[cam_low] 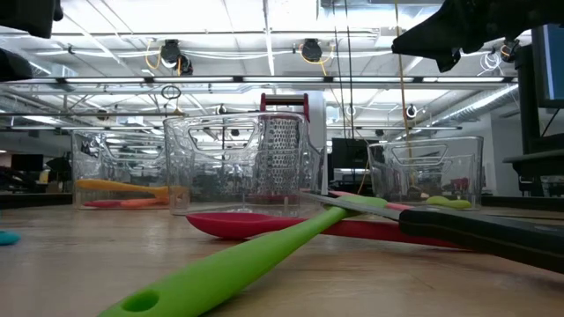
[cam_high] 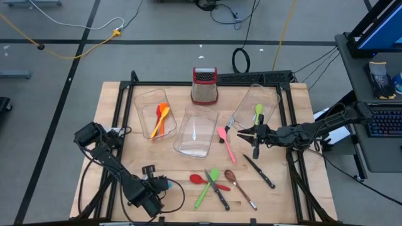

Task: Pick & Place Kitchen Items
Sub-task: Put the blue spatula into the left transparent bin

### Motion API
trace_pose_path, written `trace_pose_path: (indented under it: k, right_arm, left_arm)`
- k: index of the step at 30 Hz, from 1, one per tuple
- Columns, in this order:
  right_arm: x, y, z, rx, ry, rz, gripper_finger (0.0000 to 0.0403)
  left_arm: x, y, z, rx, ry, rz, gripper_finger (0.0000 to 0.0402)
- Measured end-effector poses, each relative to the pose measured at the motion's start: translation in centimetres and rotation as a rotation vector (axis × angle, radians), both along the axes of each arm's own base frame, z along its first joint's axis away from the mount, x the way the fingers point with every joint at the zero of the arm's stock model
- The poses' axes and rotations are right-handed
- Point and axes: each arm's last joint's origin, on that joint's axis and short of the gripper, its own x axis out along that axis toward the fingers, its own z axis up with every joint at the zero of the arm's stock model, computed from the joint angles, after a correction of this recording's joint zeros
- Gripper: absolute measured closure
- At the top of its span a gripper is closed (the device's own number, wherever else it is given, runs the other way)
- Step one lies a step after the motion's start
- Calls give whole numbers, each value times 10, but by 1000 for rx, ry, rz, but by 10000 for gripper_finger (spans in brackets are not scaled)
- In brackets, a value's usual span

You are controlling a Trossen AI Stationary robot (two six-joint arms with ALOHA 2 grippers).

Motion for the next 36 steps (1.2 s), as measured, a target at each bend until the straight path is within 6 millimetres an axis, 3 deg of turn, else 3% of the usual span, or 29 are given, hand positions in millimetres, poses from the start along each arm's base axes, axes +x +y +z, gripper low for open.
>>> trace_pose_path:
  k: [7,16,22,31,33,36]
  right_arm:
    - [0,0,0,0,0,0,344]
    - [0,0,0,0,0,0,344]
    - [0,0,-1,0,-2,0,344]
    - [-4,-1,-22,1,-3,-1,344]
    - [-5,-2,-25,12,-37,-1,344]
    - [-6,-2,-29,20,-84,-1,344]
  left_arm:
    - [-1,-5,0,-72,-7,106,324]
    - [-6,-13,0,-103,-17,86,228]
    - [-12,-12,-7,-89,-7,122,196]
    - [-23,-2,-28,-115,55,158,202]
    - [-22,-2,-28,-122,64,152,227]
    - [-21,-4,-28,-144,55,119,302]
